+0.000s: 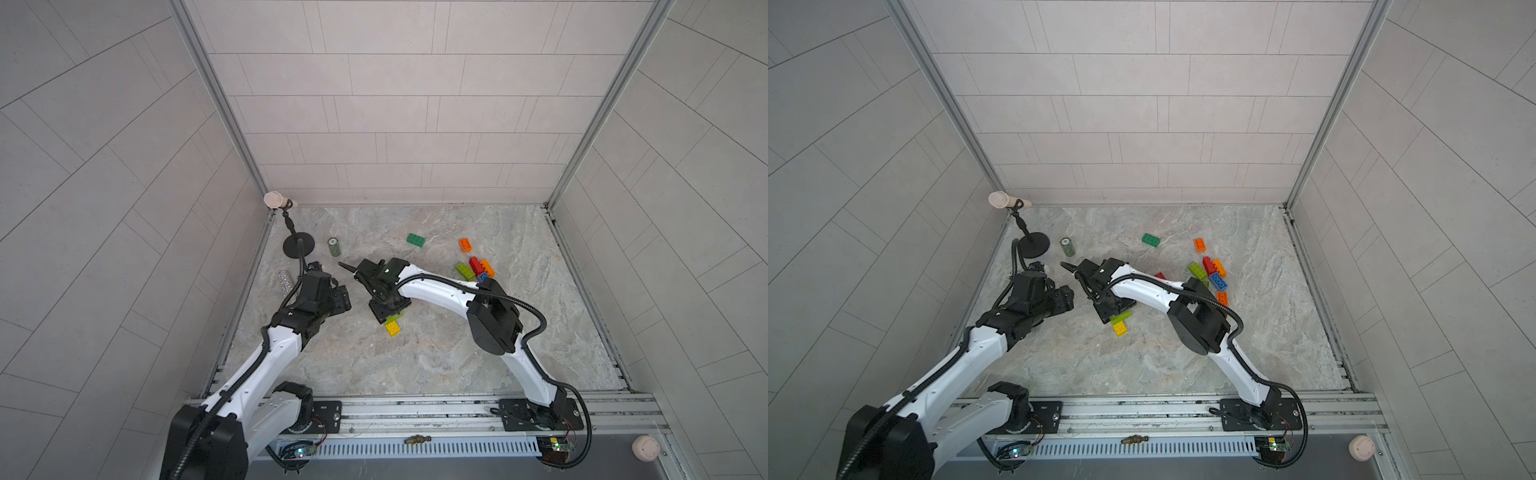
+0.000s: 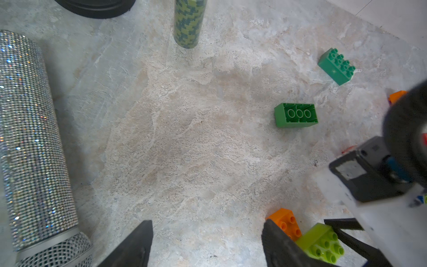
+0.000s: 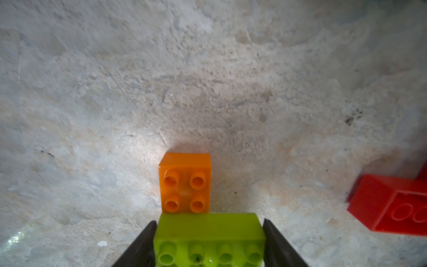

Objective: Assemble a rectangle with lego
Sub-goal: Assemble the lego brick with the lego brick.

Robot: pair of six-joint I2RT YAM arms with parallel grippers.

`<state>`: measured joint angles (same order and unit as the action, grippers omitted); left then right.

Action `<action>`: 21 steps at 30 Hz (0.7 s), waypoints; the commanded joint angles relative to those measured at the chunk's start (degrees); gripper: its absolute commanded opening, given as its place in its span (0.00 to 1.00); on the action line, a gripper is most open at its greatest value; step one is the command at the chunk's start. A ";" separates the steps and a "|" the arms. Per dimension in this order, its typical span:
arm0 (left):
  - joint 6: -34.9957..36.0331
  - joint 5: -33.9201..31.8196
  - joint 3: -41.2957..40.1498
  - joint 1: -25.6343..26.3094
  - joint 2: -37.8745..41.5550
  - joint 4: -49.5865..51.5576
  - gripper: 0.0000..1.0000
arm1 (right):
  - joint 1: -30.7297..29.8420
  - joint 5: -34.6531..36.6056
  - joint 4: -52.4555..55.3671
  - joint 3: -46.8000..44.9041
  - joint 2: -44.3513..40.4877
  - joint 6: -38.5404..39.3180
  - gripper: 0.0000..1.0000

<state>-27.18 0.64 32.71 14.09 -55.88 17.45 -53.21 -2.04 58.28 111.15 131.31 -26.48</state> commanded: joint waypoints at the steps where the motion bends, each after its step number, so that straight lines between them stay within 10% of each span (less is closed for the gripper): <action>1: -0.40 -0.49 0.45 -0.36 3.91 2.52 0.79 | 1.69 4.99 2.07 -7.94 6.85 2.35 0.00; 21: -1.86 0.76 0.68 1.46 2.11 -1.86 0.77 | 2.85 7.78 -3.34 -20.75 0.79 3.17 0.00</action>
<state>-28.99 1.48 30.87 14.92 -52.36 17.47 -51.00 0.01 48.51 96.20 122.85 -24.18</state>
